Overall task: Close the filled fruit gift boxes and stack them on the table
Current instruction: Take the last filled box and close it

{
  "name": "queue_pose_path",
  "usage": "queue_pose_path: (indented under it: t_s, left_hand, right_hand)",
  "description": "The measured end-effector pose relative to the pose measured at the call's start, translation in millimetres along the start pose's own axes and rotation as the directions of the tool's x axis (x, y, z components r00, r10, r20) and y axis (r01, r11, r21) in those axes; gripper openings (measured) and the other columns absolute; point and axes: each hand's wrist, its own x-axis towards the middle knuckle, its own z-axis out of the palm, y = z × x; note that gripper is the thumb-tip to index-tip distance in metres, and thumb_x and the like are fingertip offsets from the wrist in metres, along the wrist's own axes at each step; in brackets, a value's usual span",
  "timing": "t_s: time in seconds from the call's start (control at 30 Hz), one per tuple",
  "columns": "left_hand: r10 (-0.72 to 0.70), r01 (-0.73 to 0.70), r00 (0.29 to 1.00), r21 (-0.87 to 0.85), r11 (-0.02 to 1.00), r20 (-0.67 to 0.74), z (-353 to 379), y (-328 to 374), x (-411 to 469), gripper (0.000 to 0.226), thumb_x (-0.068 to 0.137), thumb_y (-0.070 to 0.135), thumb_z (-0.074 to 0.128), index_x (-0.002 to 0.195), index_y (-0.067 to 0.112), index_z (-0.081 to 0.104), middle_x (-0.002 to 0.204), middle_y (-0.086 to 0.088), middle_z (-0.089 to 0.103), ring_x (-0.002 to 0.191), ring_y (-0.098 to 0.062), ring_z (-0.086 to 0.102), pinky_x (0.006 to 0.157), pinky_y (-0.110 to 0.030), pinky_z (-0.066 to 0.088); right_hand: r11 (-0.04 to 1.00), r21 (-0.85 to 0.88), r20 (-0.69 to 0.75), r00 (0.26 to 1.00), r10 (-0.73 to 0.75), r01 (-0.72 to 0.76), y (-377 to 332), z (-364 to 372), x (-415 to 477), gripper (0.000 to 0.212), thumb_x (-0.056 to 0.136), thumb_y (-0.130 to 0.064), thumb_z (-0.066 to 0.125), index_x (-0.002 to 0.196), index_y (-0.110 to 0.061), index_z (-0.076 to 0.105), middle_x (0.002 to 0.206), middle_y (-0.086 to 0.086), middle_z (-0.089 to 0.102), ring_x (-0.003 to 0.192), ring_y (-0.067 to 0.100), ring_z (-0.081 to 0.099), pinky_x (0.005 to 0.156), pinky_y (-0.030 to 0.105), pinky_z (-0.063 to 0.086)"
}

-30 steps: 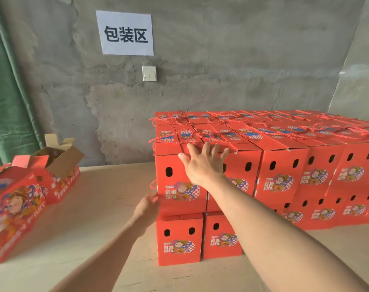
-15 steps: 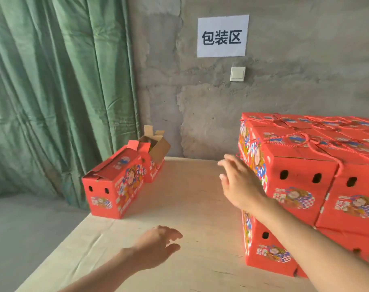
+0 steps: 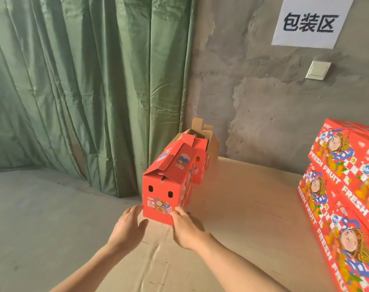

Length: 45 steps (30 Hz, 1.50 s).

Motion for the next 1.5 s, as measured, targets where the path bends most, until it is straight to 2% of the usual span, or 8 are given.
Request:
queue_pose_path:
  t_s: [0.17, 0.5, 0.67, 0.93, 1.17, 1.3, 1.4, 1.5]
  left_hand:
    - [0.021, -0.029, 0.998, -0.140, 0.990, -0.059, -2.5, -6.2, 53.8, 0.046, 0.091, 0.012, 0.055, 0.135, 0.009, 0.044, 0.135, -0.011, 0.050, 0.126, -0.025, 0.046, 0.095, -0.030, 0.036]
    - [0.153, -0.200, 0.970, -0.263, 0.944, -0.189, 4.3, 26.7, 107.8, 0.048, 0.097, 0.020, 0.047, 0.141, 0.005, 0.036, 0.145, -0.007, 0.040, 0.134, -0.019, 0.035, 0.100, -0.019, 0.024]
    - [0.256, -0.304, 0.947, -0.284, 0.909, -0.194, 9.8, 52.0, 108.6, 0.034, 0.099, 0.022, 0.043, 0.123, 0.004, 0.059, 0.135, -0.010, 0.052, 0.130, -0.019, 0.043, 0.105, -0.025, 0.030]
    - [0.273, -0.278, 0.944, 0.000, 0.961, -0.182, 11.7, 58.2, 102.8, 0.037, 0.091, 0.026, 0.058, 0.126, 0.012, 0.058, 0.141, -0.013, 0.044, 0.133, -0.028, 0.035, 0.108, -0.036, 0.024]
    - [0.399, -0.378, 0.874, -0.126, 0.917, 0.279, 30.3, 64.7, 78.8, 0.042, 0.095, 0.044, 0.046, 0.134, 0.029, 0.046, 0.140, 0.004, 0.047, 0.132, -0.014, 0.041, 0.103, -0.019, 0.030]
    - [0.309, -0.292, 0.930, -0.112, 0.950, 0.197, 33.4, 71.8, 53.3, 0.044, 0.094, 0.044, 0.048, 0.135, 0.031, 0.047, 0.126, -0.002, 0.061, 0.114, -0.018, 0.056, 0.089, -0.021, 0.041]
    - [0.293, -0.285, 0.944, -0.074, 0.956, 0.153, 27.7, 73.8, 33.9, 0.046, 0.092, 0.047, 0.049, 0.134, 0.026, 0.049, 0.110, -0.002, 0.068, 0.105, -0.018, 0.060, 0.084, -0.023, 0.042]
    - [0.299, -0.342, 0.937, 0.297, 0.891, 0.181, 26.1, 75.6, 22.8, 0.056, 0.092, 0.060, 0.035, 0.135, 0.025, 0.042, 0.136, -0.010, 0.047, 0.127, -0.025, 0.041, 0.103, -0.028, 0.031]
  right_hand:
    - [0.996, 0.046, 0.104, 0.992, 0.077, -0.082, 3.3, 10.6, 73.6, 0.045, 0.091, -0.007, 0.038, 0.135, -0.012, 0.035, 0.158, -0.005, 0.003, 0.132, 0.035, 0.037, 0.104, 0.042, 0.035]
    - [0.980, 0.198, -0.053, 0.998, 0.031, -0.020, 23.4, 26.7, 82.5, 0.019, 0.087, -0.008, 0.041, 0.105, -0.012, 0.037, 0.115, 0.015, 0.051, 0.101, 0.032, 0.053, 0.079, 0.036, 0.038]
    - [0.979, 0.202, -0.121, 0.992, 0.020, 0.005, 69.3, 21.0, 25.5, 0.014, 0.090, -0.021, 0.042, 0.095, -0.024, 0.029, 0.088, -0.001, 0.049, 0.075, 0.021, 0.042, 0.067, 0.029, 0.027]
    - [0.902, 0.414, -0.096, 0.980, 0.173, -0.118, 158.8, 1.0, -84.8, 0.019, 0.093, -0.021, 0.049, 0.097, -0.039, 0.051, 0.085, -0.018, 0.066, 0.081, -0.005, 0.061, 0.078, 0.020, 0.047]
    - [0.433, 0.877, -0.232, 0.603, 0.763, -0.210, 213.7, -59.8, -113.2, 0.014, 0.095, -0.010, 0.050, 0.087, -0.011, 0.061, 0.094, 0.008, 0.068, 0.087, 0.026, 0.064, 0.061, 0.028, 0.050]
    - [0.685, 0.667, -0.058, 0.897, 0.438, -0.292, 178.5, -81.7, -95.4, 0.028, 0.093, -0.048, 0.047, 0.117, -0.036, 0.053, 0.127, -0.014, 0.052, 0.120, 0.006, 0.047, 0.093, 0.024, 0.037]
    - [0.961, 0.127, -0.087, 0.962, 0.258, -0.246, 146.8, -83.3, -71.9, 0.046, 0.092, -0.057, 0.042, 0.132, -0.035, 0.046, 0.138, -0.015, 0.045, 0.132, 0.007, 0.036, 0.109, 0.033, 0.027]
    - [0.985, -0.072, -0.022, 0.987, 0.157, -0.159, 115.8, -67.6, -55.2, 0.050, 0.096, -0.055, 0.029, 0.142, -0.036, 0.032, 0.149, -0.008, 0.032, 0.139, 0.013, 0.023, 0.114, 0.043, 0.016]
